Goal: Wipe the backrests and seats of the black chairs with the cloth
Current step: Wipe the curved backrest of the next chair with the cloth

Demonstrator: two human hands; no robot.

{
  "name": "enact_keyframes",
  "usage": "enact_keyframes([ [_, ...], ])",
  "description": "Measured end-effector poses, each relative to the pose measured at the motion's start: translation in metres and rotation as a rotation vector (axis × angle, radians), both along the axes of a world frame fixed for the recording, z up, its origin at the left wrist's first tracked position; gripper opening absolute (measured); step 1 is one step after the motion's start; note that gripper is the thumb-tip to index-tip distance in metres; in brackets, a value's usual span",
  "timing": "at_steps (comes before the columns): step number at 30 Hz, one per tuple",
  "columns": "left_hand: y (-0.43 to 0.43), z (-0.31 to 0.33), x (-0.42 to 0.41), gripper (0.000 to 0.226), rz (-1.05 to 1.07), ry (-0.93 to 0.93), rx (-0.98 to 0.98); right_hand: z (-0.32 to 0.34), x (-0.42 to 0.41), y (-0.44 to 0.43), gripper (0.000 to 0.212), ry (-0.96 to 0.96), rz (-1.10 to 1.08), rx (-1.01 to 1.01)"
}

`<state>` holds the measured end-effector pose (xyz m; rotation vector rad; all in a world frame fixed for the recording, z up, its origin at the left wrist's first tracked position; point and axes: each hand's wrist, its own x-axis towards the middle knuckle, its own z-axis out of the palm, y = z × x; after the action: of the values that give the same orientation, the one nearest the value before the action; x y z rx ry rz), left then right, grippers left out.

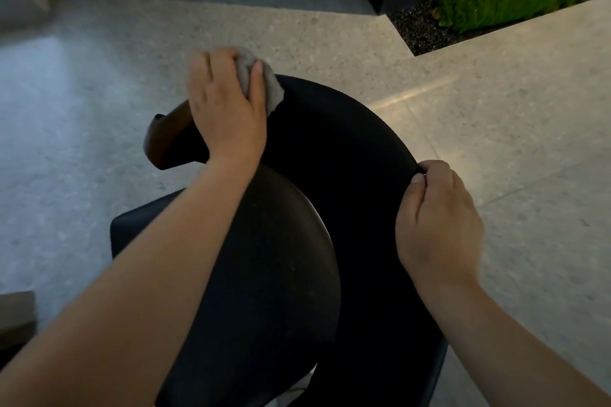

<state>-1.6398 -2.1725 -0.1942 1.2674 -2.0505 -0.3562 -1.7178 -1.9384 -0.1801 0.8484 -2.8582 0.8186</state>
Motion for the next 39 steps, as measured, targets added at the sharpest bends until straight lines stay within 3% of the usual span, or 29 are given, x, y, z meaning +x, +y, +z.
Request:
enact_keyframes([
  [5,-0.014,-0.017,-0.006,0.046,0.022,-0.183,-0.002,-0.002,0.000,0.002,0.024,-0.008,0.004,-0.005],
  [16,0.025,-0.063,0.004,0.041,0.039,-0.042,0.115,-0.002,0.000,0.002,0.022,-0.011,0.013,-0.003],
  [21,0.036,-0.086,0.017,0.040,-0.018,-0.123,0.166,-0.002,0.001,0.001,0.026,-0.004,0.009,-0.006],
  [28,0.058,-0.120,0.028,0.033,-0.077,-0.081,0.435,-0.003,-0.002,0.001,0.026,-0.010,0.003,0.001],
  [32,0.063,-0.144,0.042,0.035,-0.128,-0.352,0.742,-0.002,-0.001,0.001,0.025,0.004,-0.001,0.003],
  [35,0.076,-0.130,0.047,0.029,-0.088,-0.127,0.771,-0.003,-0.001,0.001,0.026,0.011,-0.002,0.004],
  [39,0.077,-0.071,0.035,0.016,-0.148,0.148,0.374,-0.002,0.000,0.001,0.022,-0.001,0.001,0.005],
])
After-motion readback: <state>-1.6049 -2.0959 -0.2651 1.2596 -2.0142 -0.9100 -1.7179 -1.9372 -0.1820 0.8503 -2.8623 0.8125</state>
